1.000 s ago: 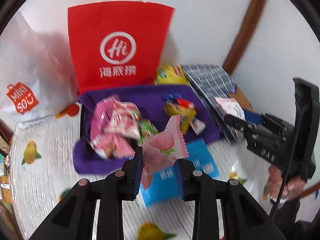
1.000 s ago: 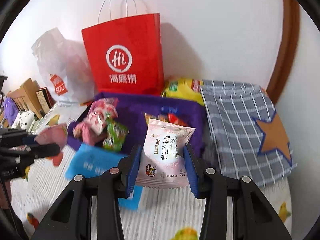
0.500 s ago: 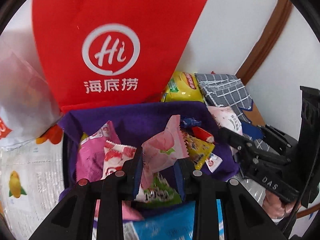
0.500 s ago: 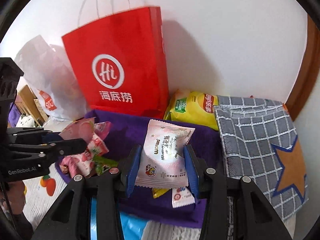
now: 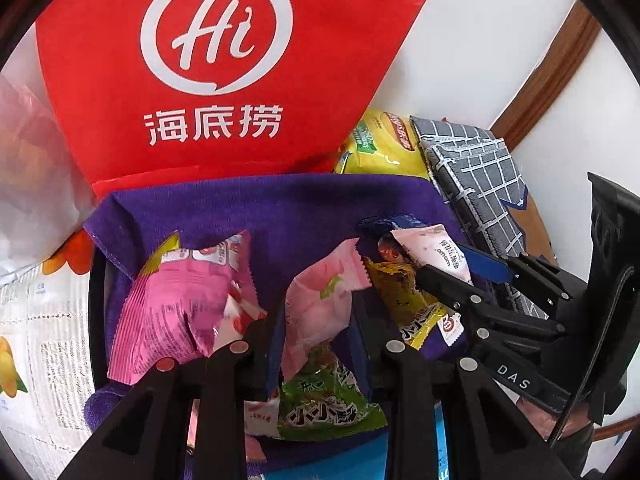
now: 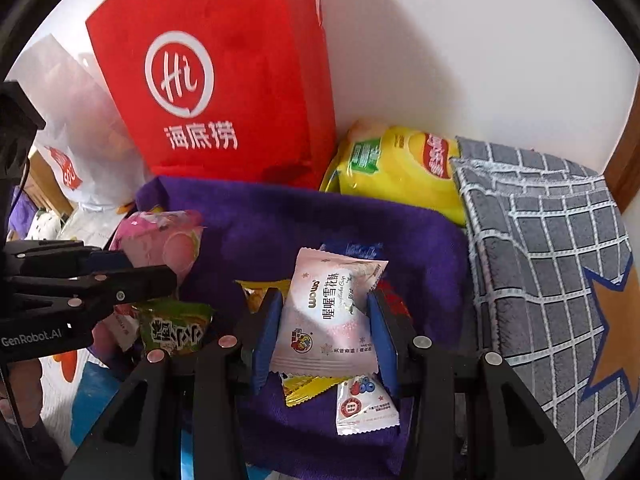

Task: Organize snacks
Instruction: 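Carry the white and pink candies over the purple towel, then open the right tool to drop the white candy while the left tool drops the pink candy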

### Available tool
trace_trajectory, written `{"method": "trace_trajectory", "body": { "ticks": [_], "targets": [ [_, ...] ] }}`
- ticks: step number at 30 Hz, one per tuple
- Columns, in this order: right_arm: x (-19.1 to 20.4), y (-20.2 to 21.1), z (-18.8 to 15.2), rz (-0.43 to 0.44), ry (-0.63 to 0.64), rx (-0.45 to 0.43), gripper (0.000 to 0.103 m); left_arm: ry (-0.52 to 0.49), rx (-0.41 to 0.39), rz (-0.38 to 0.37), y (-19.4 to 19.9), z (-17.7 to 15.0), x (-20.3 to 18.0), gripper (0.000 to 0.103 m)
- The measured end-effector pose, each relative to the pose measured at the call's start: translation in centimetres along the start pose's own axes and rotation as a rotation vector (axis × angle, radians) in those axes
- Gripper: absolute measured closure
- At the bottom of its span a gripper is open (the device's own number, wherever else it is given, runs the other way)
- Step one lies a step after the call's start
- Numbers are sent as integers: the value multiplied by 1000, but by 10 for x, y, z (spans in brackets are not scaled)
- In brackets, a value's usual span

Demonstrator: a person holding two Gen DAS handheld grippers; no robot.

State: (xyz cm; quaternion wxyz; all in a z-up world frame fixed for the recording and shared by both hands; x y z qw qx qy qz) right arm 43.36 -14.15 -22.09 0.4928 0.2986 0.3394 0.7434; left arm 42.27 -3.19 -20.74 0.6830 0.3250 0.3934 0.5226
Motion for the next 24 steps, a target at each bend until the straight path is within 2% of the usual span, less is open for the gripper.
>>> {"method": "trace_trajectory", "body": {
  "ticks": [13, 20, 22, 23, 24],
  "targets": [
    [2, -6, -3, -9, 26, 8, 59, 8, 5, -4, -2, 0, 3, 75],
    [-1, -2, -2, -19, 17, 8, 54, 14, 2, -5, 5, 0, 2, 73],
    [-1, 0, -2, -26, 18, 5, 49, 23, 1, -9, 7, 0, 3, 73],
    [-1, 1, -2, -28, 17, 4, 49, 28, 2, -10, 9, 0, 3, 72],
    [-1, 1, -2, -29, 17, 3, 49, 31, 6, -2, 10, 0, 3, 64]
  ]
}}
Point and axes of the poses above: each gripper's, at about its wrist camera, not at the fingertips, and y roughly against the way its jaws point, x to its left, z to its top, the point moved 10 cm from there along -y, roughly the way its jaws point, and after that the axes turned 4 degrees about z, right-handed, at the moved point
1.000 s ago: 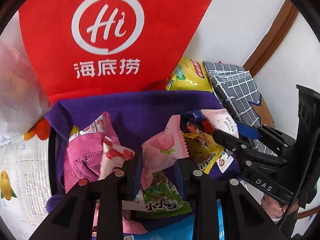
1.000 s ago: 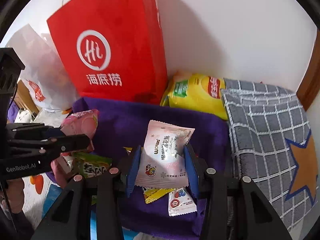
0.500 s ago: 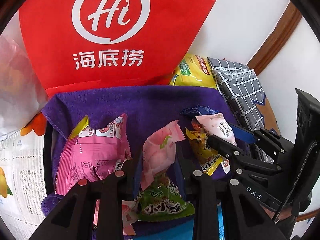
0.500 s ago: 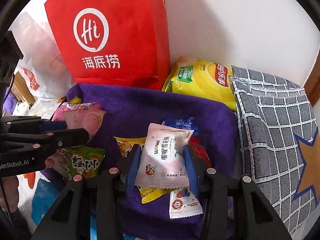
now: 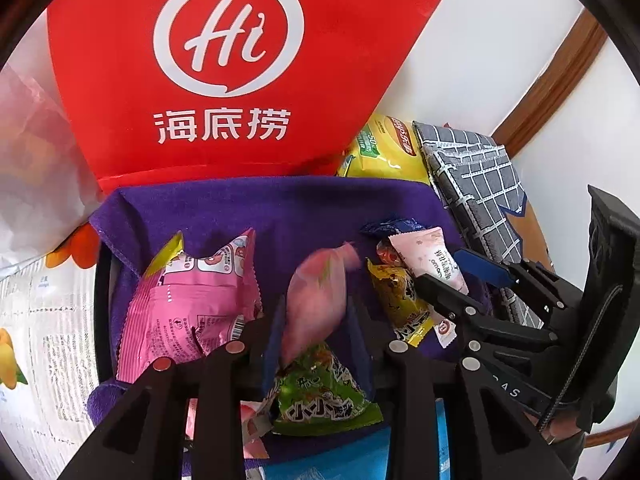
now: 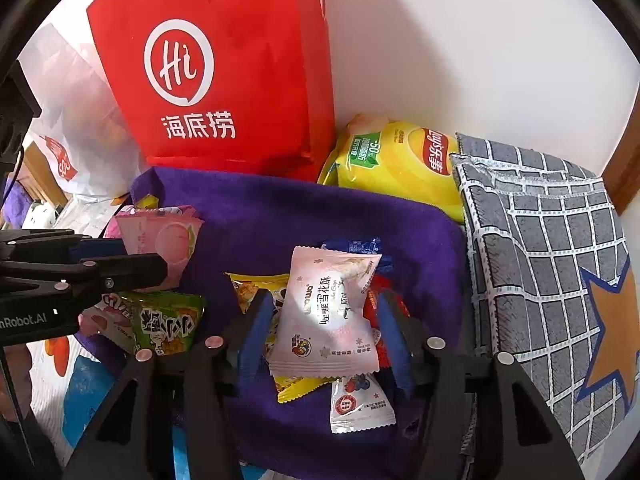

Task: Organize snacks
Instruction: 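Open the right tool to drop the white candy while the left tool drops the pink candy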

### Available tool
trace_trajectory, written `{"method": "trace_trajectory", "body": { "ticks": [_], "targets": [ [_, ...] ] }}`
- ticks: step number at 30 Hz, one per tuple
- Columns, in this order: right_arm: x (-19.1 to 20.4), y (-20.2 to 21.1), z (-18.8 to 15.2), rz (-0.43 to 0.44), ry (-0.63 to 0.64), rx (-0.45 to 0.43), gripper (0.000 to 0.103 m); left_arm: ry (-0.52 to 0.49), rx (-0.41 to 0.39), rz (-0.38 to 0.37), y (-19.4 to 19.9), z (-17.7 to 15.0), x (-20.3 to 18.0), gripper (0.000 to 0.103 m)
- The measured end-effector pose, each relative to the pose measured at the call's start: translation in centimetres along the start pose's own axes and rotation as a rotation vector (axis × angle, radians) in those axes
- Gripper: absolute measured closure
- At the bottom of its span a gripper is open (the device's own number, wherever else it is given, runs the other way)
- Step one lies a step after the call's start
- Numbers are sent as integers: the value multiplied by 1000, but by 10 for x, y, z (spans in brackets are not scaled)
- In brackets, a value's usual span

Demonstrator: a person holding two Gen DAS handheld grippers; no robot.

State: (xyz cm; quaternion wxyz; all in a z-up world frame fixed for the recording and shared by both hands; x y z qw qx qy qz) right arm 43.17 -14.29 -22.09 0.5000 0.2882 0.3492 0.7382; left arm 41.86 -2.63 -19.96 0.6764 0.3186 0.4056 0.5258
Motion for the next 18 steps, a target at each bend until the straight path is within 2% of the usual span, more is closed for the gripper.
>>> {"method": "trace_trajectory", "body": {
  "ticks": [1, 3, 7, 11, 14, 18],
  "targets": [
    [1, 1, 0, 1, 2, 1, 49, 0, 1, 7, 1, 0, 0, 53],
    [2, 5, 1, -2, 5, 0, 47, -7, -22, 10, 7, 2, -1, 44],
    [5, 16, 5, -12, 8, -27, 38, -24, -36, 15, 16, 3, -6, 42],
    [5, 27, 8, -27, 7, -29, 37, -34, -56, 51, 28, 5, -7, 38],
    [4, 38, 7, -31, -12, -34, 32, -56, -80, 78, 43, 6, -10, 34],
    [2, 62, 2, -39, -69, -39, 31, -115, -151, 124, 68, 7, -17, 26]
  ]
}}
Point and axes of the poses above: each gripper's, at about its wrist camera, not at the fingertips, and y roughly against the way its jaws point, x to its left, z to its top, the point moved 10 cm from there along -y, roughly the way its jaws point, and after that the axes turned 4 degrees about z, right-handed, at the moved point
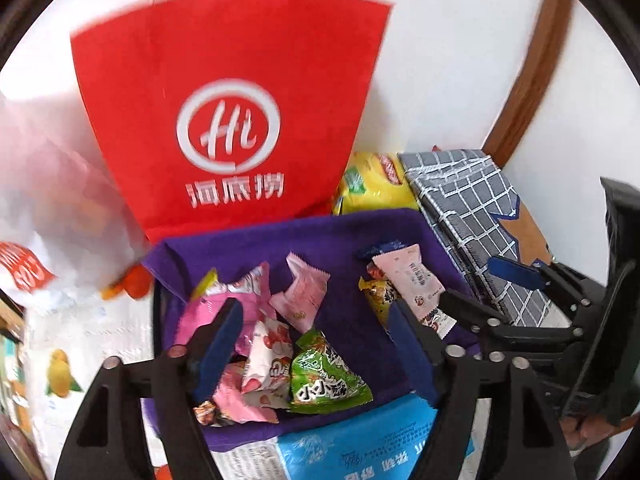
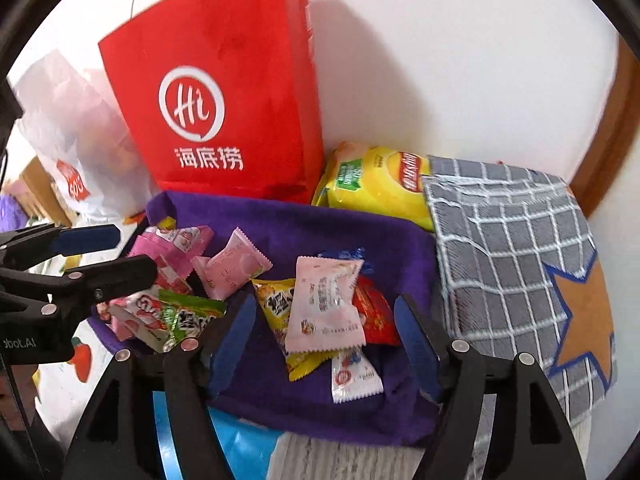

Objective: Organize snacks

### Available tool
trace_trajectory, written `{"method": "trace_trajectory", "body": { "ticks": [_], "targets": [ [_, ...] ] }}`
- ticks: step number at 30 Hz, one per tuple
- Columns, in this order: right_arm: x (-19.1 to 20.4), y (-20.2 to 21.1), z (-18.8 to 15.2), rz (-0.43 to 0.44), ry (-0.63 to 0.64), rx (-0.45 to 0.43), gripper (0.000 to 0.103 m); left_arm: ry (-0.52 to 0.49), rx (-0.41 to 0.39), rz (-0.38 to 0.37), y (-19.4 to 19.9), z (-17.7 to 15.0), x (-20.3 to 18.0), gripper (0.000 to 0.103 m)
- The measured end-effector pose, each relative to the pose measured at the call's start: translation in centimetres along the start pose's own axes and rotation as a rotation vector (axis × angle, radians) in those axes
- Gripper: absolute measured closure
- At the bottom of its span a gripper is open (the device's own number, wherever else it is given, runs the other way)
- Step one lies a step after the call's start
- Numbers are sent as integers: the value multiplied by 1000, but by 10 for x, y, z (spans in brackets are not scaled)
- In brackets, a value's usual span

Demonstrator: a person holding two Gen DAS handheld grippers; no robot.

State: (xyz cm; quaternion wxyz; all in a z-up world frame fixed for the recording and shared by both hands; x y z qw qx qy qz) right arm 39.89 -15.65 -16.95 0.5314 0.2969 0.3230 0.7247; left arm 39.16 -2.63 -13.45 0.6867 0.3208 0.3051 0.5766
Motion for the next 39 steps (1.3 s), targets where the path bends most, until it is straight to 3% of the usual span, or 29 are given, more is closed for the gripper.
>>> {"method": "trace_trajectory", "body": {
  "ticks": [5, 13, 20, 24, 27, 30, 39],
  "targets": [
    [-1, 38, -10, -68, -32, -17, 31, 3, -6, 30, 26, -15, 1, 26],
    [24, 115, -41, -90, -49, -88, 31, 30, -56, 63, 91, -61, 2, 21],
    [51, 179, -88, -85, -36, -146, 31, 63, -101, 70, 145, -109, -12, 19],
    [62, 211, -113, -93, -26, -198, 13, 74, -133, 99, 175, -130, -20, 18],
    [67, 234, -131, -78, -44, -232, 12, 78, -165, 120, 194, -142, -25, 14],
    [64, 251, -148, -88, -61, -259, 2, 79, -186, 140, 209, -157, -31, 14],
    [56, 284, -190, -155, -68, -291, 0, 85, -208, 149, 236, -190, -49, 10]
  ]
}}
Point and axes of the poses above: each gripper's, at about its wrist camera, not at the fingertips, and y roughly against the way its jaws point, x to its left, z to its top, the point moved 10 cm from there along -y, roughly the way its jaws point, and after that the axes turned 4 degrees about z, right-handed, at the moved point
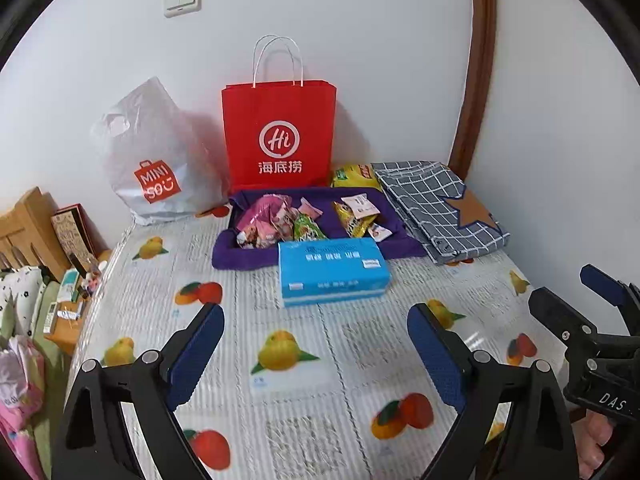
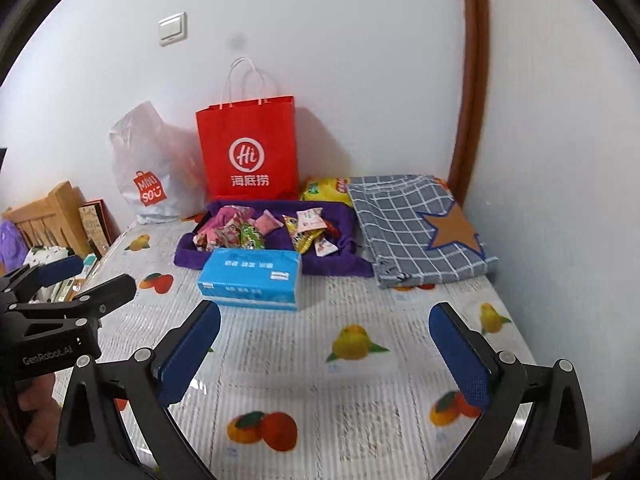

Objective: Organize snacks

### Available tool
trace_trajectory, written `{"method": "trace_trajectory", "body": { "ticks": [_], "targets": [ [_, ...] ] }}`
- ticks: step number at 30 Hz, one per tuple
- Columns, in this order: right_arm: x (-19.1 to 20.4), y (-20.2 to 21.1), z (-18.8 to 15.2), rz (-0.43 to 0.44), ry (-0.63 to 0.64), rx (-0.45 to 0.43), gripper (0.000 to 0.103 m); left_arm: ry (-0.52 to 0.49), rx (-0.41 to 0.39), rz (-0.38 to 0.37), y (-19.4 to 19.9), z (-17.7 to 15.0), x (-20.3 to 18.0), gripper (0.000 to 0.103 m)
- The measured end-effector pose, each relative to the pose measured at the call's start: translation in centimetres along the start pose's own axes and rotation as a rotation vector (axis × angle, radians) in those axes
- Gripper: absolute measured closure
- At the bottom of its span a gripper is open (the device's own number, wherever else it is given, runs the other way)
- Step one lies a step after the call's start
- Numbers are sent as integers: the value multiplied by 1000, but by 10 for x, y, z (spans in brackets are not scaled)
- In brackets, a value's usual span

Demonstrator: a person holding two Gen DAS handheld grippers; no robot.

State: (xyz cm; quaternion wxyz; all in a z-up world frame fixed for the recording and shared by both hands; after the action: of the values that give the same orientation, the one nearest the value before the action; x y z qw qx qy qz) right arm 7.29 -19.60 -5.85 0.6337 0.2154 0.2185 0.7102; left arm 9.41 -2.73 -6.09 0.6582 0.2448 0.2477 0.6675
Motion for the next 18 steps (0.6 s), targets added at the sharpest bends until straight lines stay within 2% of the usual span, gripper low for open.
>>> {"method": "trace_trajectory", "body": {
  "ticks": [18],
  "targets": [
    [-6, 25, -13, -10, -8, -15, 0, 18, -36, 18, 23, -7, -2, 10]
  ]
}}
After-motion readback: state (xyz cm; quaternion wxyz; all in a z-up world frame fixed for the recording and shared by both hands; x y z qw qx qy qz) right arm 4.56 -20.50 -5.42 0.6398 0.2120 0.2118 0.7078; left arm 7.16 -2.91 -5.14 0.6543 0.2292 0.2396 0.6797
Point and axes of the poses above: each gripper's, at about its wrist camera, not at the fingertips, and y roughly against the way its jaws point, x to its left, z to its top, the point moved 10 cm from there along -y, roughly the way its jaws point, and after that the axes turned 4 degrees about z, right-handed, at the moved point
